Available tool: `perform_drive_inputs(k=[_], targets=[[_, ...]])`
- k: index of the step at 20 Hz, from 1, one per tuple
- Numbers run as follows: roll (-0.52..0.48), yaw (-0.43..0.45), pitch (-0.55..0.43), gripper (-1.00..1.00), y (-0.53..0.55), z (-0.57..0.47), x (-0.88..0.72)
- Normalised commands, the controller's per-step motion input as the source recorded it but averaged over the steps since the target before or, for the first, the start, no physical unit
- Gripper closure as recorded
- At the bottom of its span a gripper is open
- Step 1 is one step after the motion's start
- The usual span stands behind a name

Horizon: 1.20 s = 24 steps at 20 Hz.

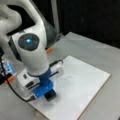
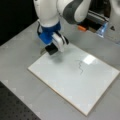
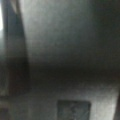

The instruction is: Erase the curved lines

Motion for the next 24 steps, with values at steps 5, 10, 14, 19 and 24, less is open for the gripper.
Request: perform_drive_inputs(k=[5, 10, 14, 19, 24], targets=[[0.059, -0.292, -0.156, 1.0, 0.28, -0.08, -0.37], [0.054, -0.308, -0.21, 1.0, 0.25, -0.09, -0.32], [0.047, -0.285, -0.237, 1.0, 0.25, -0.06, -0.33], [0.006, -0.322, -0.332, 1.0, 0.3, -0.07, -0.3], [-0.044, -0.302, -0.353, 1.0, 0.34, -0.1, -0.29]])
